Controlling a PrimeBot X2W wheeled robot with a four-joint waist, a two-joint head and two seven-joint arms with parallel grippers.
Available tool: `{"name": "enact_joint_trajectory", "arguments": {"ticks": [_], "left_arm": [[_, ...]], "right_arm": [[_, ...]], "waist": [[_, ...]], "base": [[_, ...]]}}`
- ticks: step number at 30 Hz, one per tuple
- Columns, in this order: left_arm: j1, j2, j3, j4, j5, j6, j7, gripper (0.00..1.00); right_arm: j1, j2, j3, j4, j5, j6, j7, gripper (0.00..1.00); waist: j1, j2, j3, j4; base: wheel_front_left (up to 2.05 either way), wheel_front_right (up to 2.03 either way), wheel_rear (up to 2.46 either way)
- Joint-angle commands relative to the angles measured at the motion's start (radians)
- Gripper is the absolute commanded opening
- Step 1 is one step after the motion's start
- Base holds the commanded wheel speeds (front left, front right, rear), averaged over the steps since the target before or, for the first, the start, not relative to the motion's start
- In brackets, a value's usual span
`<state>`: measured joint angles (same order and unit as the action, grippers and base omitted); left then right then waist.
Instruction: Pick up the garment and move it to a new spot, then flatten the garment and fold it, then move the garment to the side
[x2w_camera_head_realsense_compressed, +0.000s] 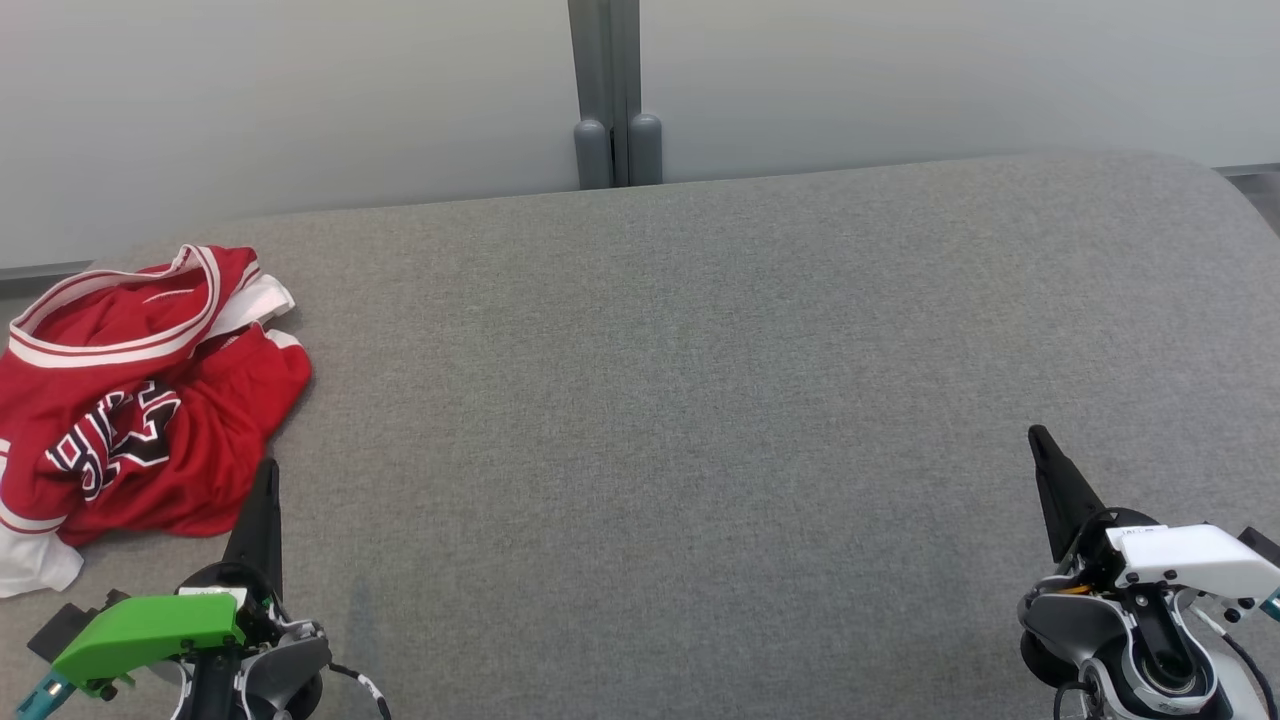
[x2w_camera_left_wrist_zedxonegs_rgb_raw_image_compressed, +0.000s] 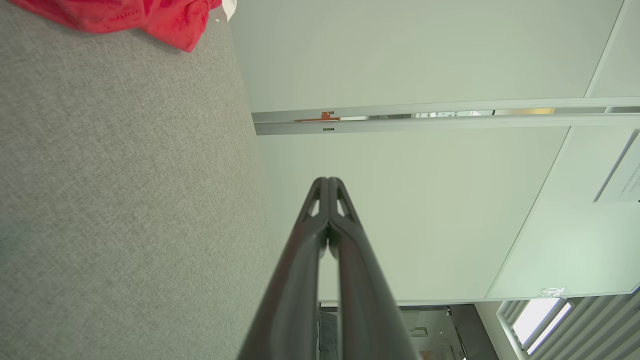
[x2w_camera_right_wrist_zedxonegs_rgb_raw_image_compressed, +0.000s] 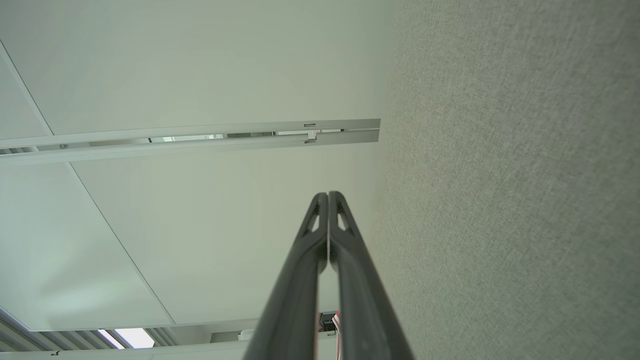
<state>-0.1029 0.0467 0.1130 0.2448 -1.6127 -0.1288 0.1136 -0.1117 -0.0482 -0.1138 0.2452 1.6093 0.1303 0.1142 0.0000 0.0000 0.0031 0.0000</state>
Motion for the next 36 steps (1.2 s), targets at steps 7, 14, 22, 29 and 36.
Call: {"name": "enact_joint_trajectory", "arguments": {"ticks": [7,14,22,29,36], "left_arm": [[-0.011,0.007,0.002,-0.001,-0.001,-0.004,0.004,0.0],[-0.011,0.007,0.002,-0.001,-0.001,-0.004,0.004,0.0],[-0.011,0.007,0.002,-0.001,-0.001,-0.004,0.004,0.0],[-0.011,0.007,0.002,-0.001,-0.001,-0.004,0.004,0.0],[0.016,-0.006,-0.007,0.022,0.001,0.001,-0.011,1.0]], "right_arm": [[0.008,-0.004,-0.001,-0.003,0.007,0.001,0.001,0.0],[0.008,-0.004,-0.001,-0.003,0.007,0.001,0.001,0.0],[0.008,-0.004,-0.001,-0.003,0.007,0.001,0.001,0.0],[0.008,-0.004,-0.001,-0.003,0.007,0.001,0.001,0.0],[0.011,0.006,0.01,0.018,-0.005,0.0,-0.011,1.0]], "waist": [[0.0,0.0,0.0,0.0],[0.0,0.0,0.0,0.0],[0.0,0.0,0.0,0.0],[0.0,0.0,0.0,0.0],[0.0,0.0,0.0,0.0]], "base": [[0.0,0.0,0.0],[0.0,0.0,0.0],[0.0,0.0,0.0],[0.0,0.0,0.0],[0.0,0.0,0.0]]}}
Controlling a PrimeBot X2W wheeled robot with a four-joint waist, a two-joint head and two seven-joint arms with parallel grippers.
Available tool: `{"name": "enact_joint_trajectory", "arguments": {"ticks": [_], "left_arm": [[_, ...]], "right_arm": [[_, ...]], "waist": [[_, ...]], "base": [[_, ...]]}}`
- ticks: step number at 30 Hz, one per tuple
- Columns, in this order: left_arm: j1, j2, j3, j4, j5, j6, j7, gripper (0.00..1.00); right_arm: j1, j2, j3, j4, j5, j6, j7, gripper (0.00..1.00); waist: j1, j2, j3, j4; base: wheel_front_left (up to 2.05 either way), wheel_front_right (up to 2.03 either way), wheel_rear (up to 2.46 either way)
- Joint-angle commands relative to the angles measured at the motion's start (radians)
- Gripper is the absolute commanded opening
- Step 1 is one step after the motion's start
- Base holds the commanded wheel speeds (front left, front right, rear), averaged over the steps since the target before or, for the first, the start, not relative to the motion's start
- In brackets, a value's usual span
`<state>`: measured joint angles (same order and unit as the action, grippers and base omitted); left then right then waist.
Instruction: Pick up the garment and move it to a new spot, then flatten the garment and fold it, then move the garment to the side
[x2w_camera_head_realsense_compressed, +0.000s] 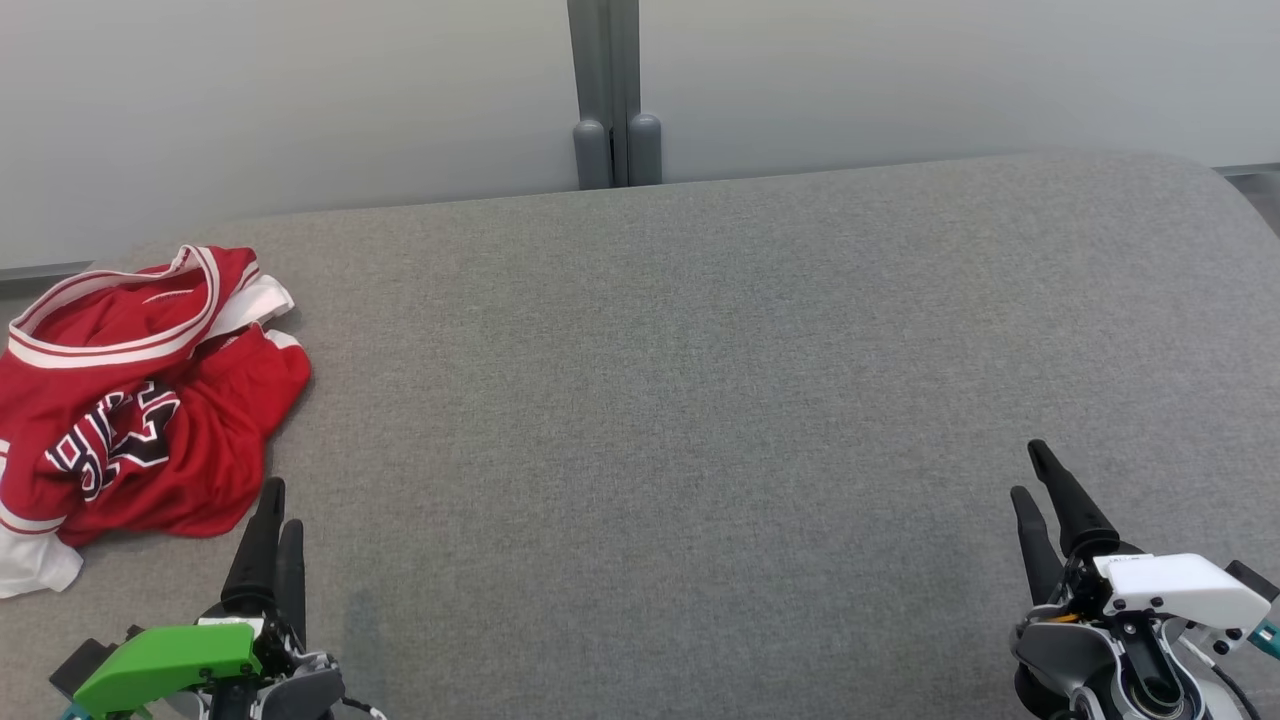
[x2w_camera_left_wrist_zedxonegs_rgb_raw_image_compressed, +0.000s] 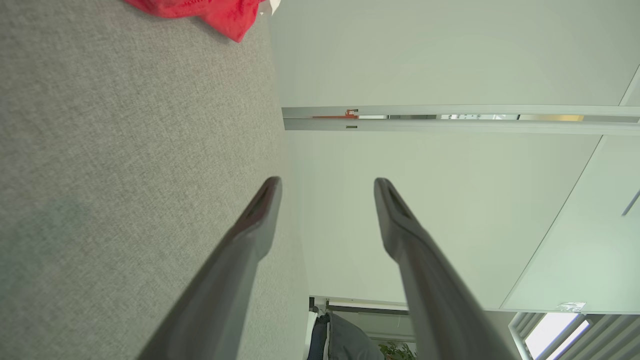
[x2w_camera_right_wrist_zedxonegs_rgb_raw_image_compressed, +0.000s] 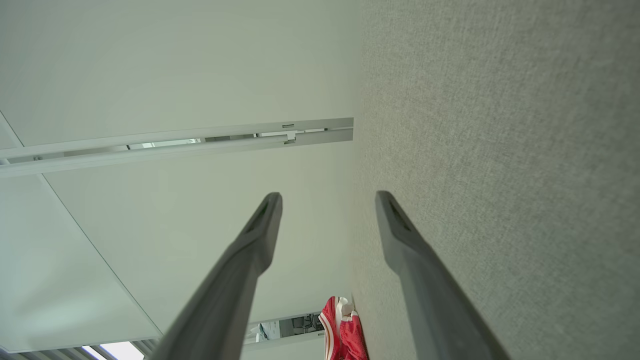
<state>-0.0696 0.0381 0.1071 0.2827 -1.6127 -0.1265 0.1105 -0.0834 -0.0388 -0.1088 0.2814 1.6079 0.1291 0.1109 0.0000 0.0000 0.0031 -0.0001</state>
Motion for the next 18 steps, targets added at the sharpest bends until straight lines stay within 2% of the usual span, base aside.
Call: {"name": "enact_joint_trajectory", "arguments": {"ticks": [1,10,18], "left_arm": [[-0.017,0.003,-0.005,-0.017,0.002,-0.001,-0.014,1.0],[-0.017,0.004,-0.017,-0.016,0.039,-0.001,-0.058,1.0],[-0.024,0.006,-0.016,-0.016,0.127,0.001,-0.093,1.0]], "right_arm": [[-0.018,-0.004,0.01,-0.02,-0.007,0.001,-0.014,1.0],[-0.023,-0.005,0.034,-0.031,-0.06,0.001,-0.058,1.0],[-0.03,-0.006,0.053,-0.05,-0.188,0.002,-0.093,1.0]], "waist": [[0.0,0.0,0.0,0.0],[0.0,0.0,0.0,0.0],[0.0,0.0,0.001,0.002]], "base": [[0.0,0.0,0.0],[0.0,0.0,0.0],[0.0,0.0,0.0]]}}
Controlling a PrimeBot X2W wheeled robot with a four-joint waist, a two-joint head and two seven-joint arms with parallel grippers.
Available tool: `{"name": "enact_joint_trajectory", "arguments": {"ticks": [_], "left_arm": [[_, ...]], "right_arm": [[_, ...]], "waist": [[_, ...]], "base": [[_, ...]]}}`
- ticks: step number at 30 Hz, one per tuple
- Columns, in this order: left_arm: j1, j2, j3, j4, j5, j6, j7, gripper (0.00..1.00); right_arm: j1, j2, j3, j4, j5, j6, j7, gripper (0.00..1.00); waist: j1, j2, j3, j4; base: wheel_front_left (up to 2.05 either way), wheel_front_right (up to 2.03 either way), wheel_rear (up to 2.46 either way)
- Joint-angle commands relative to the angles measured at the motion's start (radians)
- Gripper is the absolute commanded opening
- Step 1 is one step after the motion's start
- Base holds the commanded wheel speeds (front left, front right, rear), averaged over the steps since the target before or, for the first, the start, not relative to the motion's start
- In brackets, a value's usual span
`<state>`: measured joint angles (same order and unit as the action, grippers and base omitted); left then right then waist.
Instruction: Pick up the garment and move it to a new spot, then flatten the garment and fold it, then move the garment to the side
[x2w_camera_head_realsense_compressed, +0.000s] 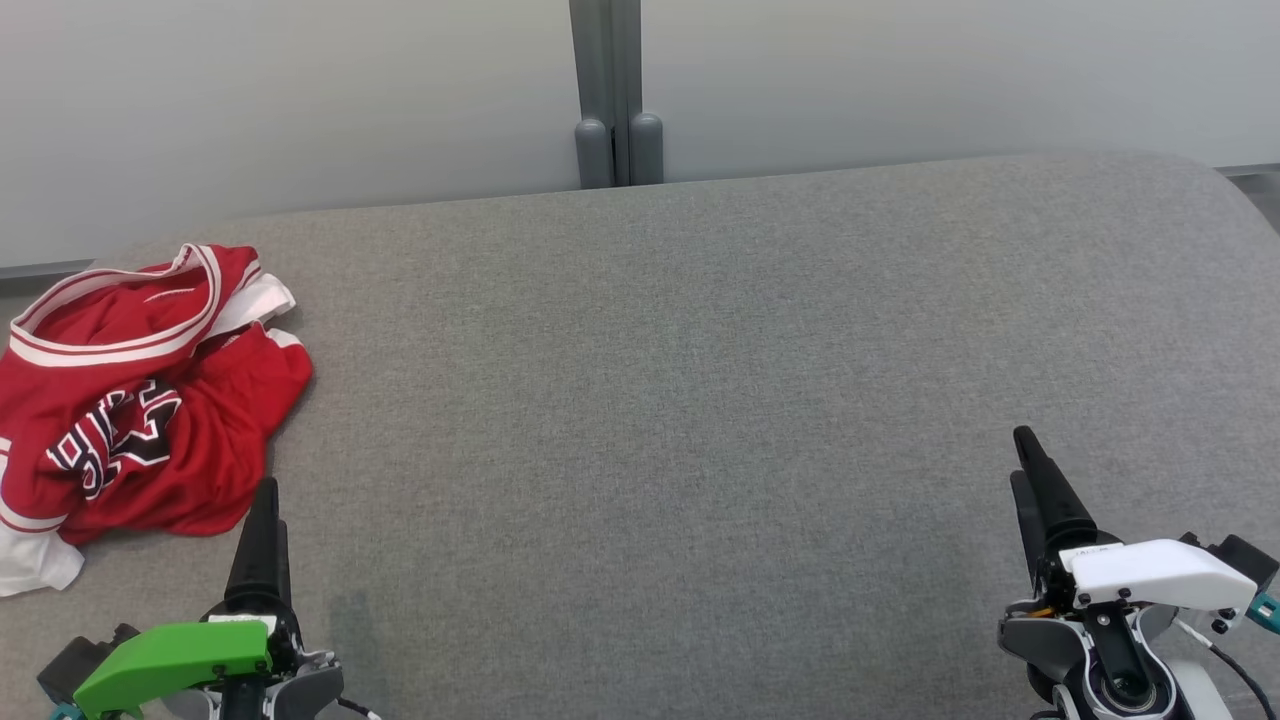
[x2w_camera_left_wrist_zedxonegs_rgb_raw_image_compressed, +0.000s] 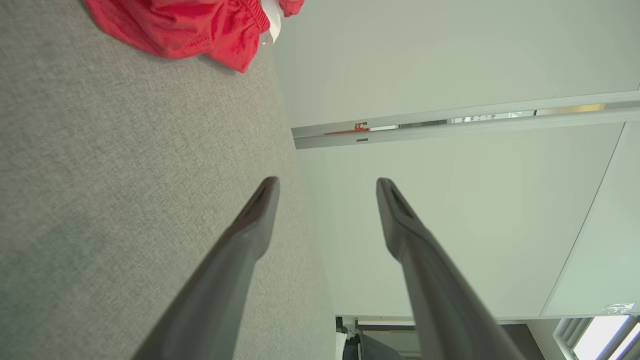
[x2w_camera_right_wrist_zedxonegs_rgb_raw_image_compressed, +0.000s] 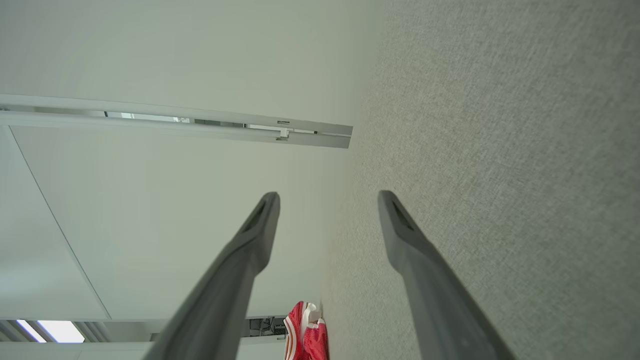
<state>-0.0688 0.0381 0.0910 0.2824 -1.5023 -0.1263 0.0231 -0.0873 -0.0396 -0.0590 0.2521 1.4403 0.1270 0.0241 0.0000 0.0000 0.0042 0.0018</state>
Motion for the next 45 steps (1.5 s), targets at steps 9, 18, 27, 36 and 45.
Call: {"name": "enact_joint_trajectory", "arguments": {"ticks": [9,18,27,36,45], "left_arm": [[-0.028,0.007,-0.026,-0.035,0.171,0.032,-0.044,1.0],[-0.022,0.008,-0.063,-0.056,0.342,0.066,-0.076,1.0],[-0.013,0.009,-0.1,-0.061,0.535,0.087,-0.107,1.0],[-0.008,0.01,-0.134,-0.055,0.717,0.102,-0.135,1.0],[-0.004,0.011,-0.158,-0.054,0.865,0.111,-0.161,1.0]], "right_arm": [[-0.031,-0.006,0.029,-0.033,-0.21,0.004,-0.044,1.0],[-0.029,-0.007,0.039,-0.035,-0.426,0.004,-0.077,1.0],[-0.026,-0.008,0.051,-0.04,-0.609,0.004,-0.108,1.0],[-0.021,-0.009,0.045,-0.032,-0.75,0.005,-0.136,1.0],[-0.029,-0.01,0.035,-0.013,-0.871,0.005,-0.161,1.0]], "waist": [[0.0,0.0,0.001,0.004],[0.0,0.0,0.0,0.008],[0.0,0.0,-0.003,0.011],[0.0,0.0,-0.007,0.015],[0.0,0.0,-0.005,0.015]], "base": [[0.0,0.0,0.0],[0.0,0.0,0.0],[0.0,0.0,0.0],[0.0,0.0,0.0],[0.0,0.0,0.0]]}}
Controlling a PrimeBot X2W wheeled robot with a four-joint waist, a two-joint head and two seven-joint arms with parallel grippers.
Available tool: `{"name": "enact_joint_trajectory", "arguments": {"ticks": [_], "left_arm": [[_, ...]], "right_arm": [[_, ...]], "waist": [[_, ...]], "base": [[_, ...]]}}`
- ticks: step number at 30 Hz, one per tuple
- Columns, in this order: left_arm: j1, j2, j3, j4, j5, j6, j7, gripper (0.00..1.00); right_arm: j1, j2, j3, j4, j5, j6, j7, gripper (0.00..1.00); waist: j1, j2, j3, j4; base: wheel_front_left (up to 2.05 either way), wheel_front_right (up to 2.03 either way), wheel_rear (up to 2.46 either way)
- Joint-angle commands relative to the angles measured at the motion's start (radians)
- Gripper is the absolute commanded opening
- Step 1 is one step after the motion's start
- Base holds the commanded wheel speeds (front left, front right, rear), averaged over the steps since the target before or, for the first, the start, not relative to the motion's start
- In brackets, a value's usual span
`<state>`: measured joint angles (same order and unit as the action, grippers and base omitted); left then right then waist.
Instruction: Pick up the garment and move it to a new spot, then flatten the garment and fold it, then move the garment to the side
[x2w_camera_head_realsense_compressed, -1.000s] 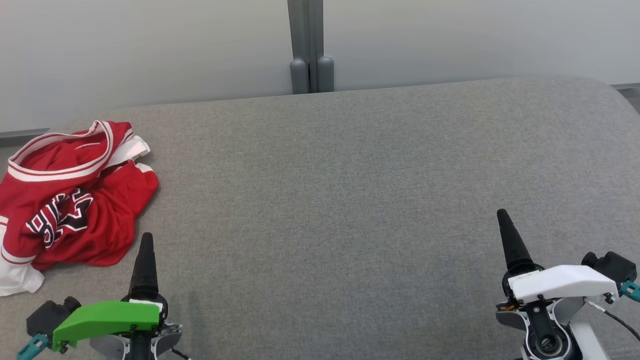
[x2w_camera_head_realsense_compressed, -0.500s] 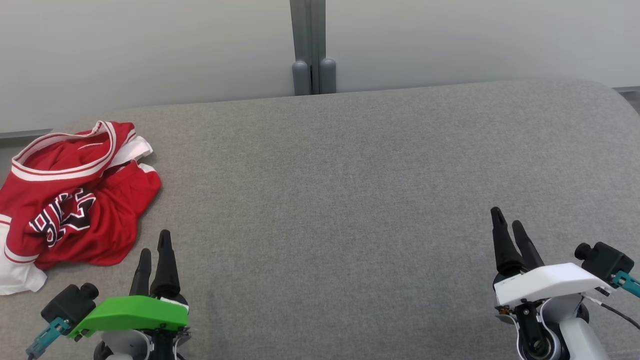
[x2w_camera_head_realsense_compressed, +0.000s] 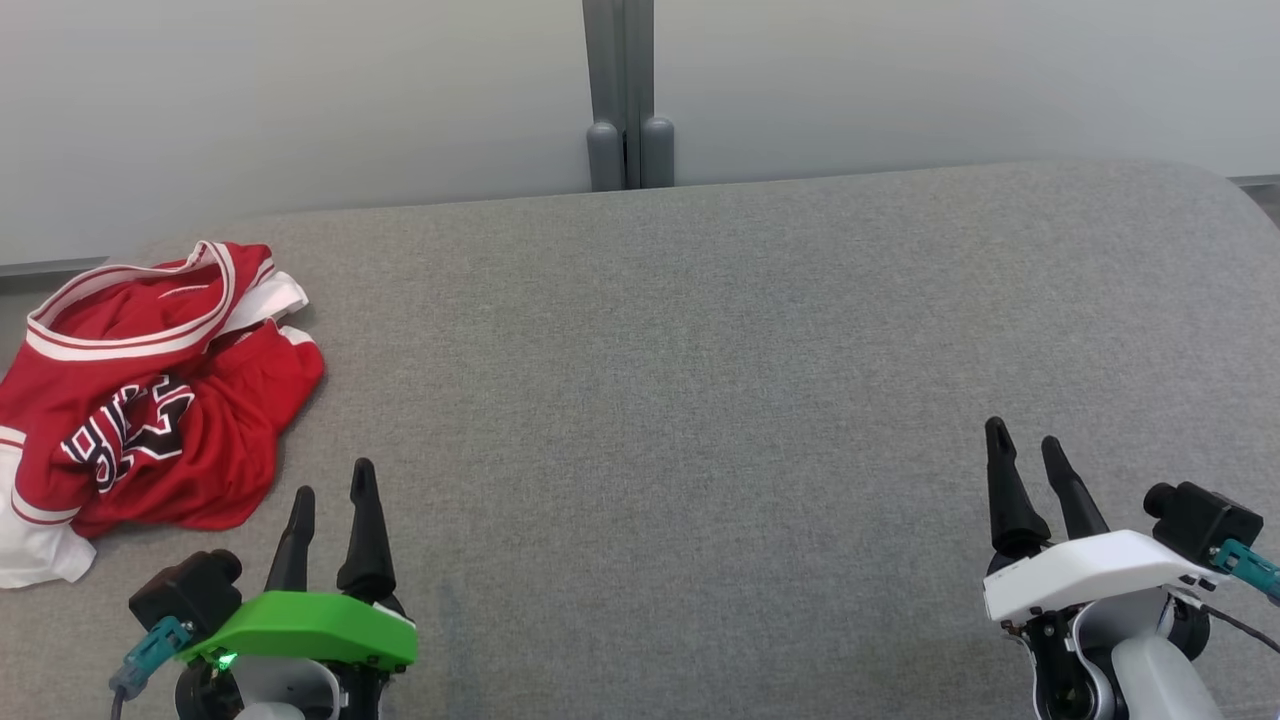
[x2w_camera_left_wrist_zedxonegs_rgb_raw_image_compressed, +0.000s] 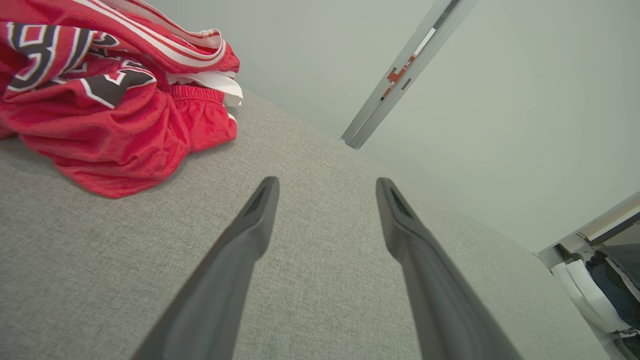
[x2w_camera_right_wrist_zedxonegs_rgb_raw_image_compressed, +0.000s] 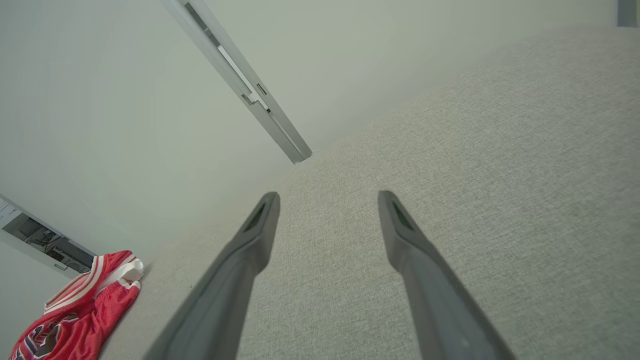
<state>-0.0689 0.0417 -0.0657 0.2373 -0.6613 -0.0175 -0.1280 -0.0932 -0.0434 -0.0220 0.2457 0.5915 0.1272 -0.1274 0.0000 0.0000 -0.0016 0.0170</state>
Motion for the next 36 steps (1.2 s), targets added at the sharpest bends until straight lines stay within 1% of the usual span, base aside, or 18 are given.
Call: {"name": "enact_joint_trajectory", "arguments": {"ticks": [1,18,36], "left_arm": [[-0.004,0.008,-0.004,-0.011,0.038,0.004,-0.011,1.0],[0.006,0.009,-0.035,-0.005,0.22,0.011,-0.054,1.0],[0.012,0.01,-0.06,0.007,0.364,0.019,-0.093,1.0]], "right_arm": [[-0.024,-0.006,-0.003,-0.005,-0.037,0.005,-0.012,1.0],[-0.017,-0.007,0.01,-0.006,-0.219,0.004,-0.055,1.0],[-0.013,-0.008,0.029,0.011,-0.354,0.005,-0.094,1.0]], "waist": [[0.0,0.0,0.001,0.0],[0.0,0.0,-0.001,0.008],[0.0,0.0,-0.004,0.012]], "base": [[0.0,0.0,0.0],[0.0,0.0,0.0],[0.0,0.0,0.0]]}}
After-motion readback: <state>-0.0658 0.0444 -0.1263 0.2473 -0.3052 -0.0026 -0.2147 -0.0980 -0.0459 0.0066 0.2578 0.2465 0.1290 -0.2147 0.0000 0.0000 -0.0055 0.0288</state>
